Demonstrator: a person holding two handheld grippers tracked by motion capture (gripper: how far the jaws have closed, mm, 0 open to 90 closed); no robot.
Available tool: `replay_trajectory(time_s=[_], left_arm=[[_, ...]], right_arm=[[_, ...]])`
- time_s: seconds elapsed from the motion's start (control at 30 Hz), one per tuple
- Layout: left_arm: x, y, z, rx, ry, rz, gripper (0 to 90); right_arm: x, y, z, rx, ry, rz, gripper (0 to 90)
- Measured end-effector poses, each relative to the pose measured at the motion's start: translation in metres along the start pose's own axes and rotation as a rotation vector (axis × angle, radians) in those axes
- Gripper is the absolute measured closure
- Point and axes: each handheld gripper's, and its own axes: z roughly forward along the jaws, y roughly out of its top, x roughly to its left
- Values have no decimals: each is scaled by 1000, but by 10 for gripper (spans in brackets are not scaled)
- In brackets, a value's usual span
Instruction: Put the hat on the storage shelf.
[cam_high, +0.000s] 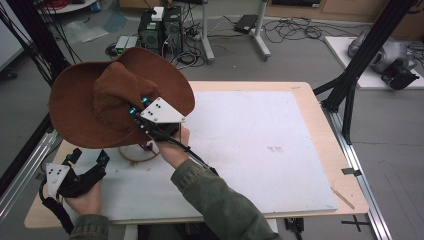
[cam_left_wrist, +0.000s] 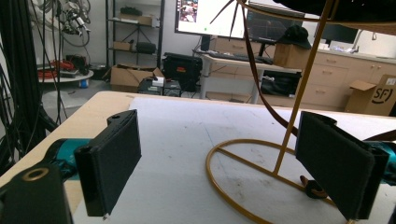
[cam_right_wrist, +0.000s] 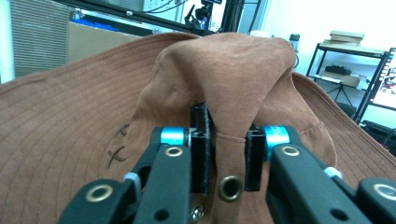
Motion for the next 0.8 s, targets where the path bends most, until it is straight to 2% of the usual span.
replay_trajectory(time_s=[0.1, 0.27, 0.3, 0.37, 0.47, 0.5, 0.53, 0.57, 0.67, 0.8], left_arm=[[0, 0, 0, 1, 0, 1, 147], [0, 0, 0, 0, 0, 3, 147], [0, 0, 0, 0, 0, 3, 147], [0, 0, 0, 1, 0, 3, 147], [-1, 0, 0, 0, -1, 1, 147], [-1, 0, 0, 0, -1, 1, 147], [-1, 0, 0, -1, -1, 0, 147], [-1, 0, 0, -1, -2, 1, 147], [0, 0, 0, 0, 0, 1, 147], [0, 0, 1, 2, -1, 1, 147]], right_arm=[[0, 0, 0, -1, 5, 0, 732], [-1, 1, -1, -4, 17, 44, 574], [-1, 1, -1, -4, 17, 44, 574], [-1, 2, -2, -10, 22, 48, 490], [0, 3, -4, -17, 4, 47, 382], [0, 3, -4, -17, 4, 47, 382], [0, 3, -5, -30, -42, 53, 295], [-1, 3, -6, -33, -51, 62, 266], [-6, 5, -9, -41, -55, 88, 215], [-14, 9, -15, -40, -55, 97, 188]])
